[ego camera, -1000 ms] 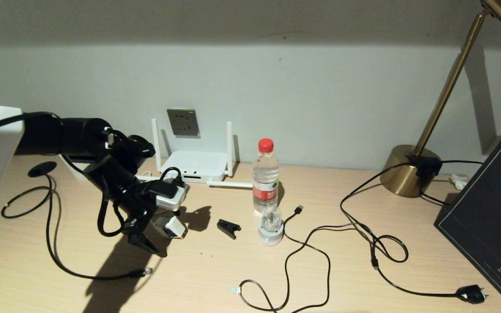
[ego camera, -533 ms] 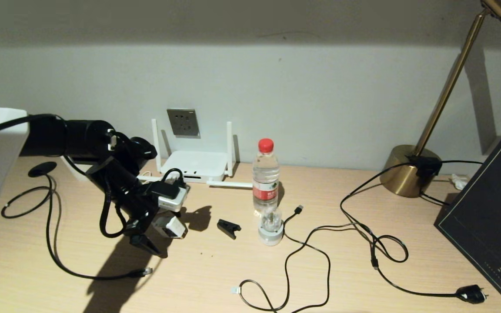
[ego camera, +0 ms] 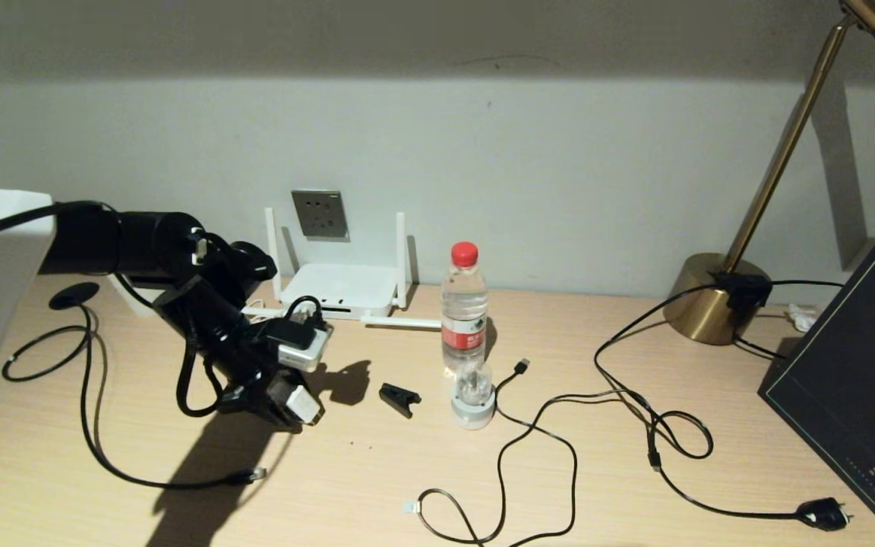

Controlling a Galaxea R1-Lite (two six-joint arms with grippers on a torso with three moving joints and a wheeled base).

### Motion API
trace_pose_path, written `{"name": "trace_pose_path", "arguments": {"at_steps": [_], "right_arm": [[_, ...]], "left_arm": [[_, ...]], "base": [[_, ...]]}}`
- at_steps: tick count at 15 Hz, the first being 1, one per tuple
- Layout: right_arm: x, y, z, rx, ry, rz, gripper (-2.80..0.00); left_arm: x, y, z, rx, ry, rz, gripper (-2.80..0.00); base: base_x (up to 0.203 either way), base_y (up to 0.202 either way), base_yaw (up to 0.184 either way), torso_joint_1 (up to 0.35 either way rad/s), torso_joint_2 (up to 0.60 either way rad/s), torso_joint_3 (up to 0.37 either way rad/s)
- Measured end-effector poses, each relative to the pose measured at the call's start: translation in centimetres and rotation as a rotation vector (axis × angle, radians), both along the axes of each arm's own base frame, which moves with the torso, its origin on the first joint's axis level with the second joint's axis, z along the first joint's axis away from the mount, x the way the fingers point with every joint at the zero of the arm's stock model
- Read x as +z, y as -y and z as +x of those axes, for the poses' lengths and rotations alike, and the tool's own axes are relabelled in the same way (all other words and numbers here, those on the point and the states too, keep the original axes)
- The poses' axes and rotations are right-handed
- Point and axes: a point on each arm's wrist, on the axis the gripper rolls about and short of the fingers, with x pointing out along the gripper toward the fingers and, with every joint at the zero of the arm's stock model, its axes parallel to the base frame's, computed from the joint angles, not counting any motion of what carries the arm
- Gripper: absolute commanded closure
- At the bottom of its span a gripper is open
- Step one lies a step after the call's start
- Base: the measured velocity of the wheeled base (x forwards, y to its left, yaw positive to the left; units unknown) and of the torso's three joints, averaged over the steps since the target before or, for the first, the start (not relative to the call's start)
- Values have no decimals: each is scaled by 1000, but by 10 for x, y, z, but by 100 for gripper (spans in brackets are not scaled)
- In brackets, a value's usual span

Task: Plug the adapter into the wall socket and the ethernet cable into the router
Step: Pick up plug, then align plug and socket

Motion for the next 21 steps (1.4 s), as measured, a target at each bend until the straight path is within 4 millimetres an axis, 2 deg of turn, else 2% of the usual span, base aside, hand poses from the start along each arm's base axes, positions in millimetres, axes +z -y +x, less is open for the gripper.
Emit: {"name": "trace_pose_path", "arguments": {"at_steps": [8,11,13,16,18,20,21], "right_arm": [[0,0,0,0,0,0,0],[0,0,0,0,-1,0,0],[0,0,0,0,0,0,0],[0,0,0,0,0,0,0],[0,0,0,0,0,0,0],[0,0,0,0,0,0,0],[0,0,0,0,0,0,0]], "left_arm": [[-6,1,3,-1,-2,-17,0],[11,1,-13,36,-14,-121,0],[38,-1,-39,99,-24,-236,0],[96,-11,-97,275,-15,-416,0],[132,-32,-136,451,44,-545,0],[155,-62,-162,672,135,-668,0],[158,-71,-170,772,165,-731,0]], "base": [[0,0,0,0,0,0],[0,0,0,0,0,0],[0,0,0,0,0,0],[0,0,0,0,0,0],[0,0,0,0,0,0],[0,0,0,0,0,0],[0,0,0,0,0,0]]}}
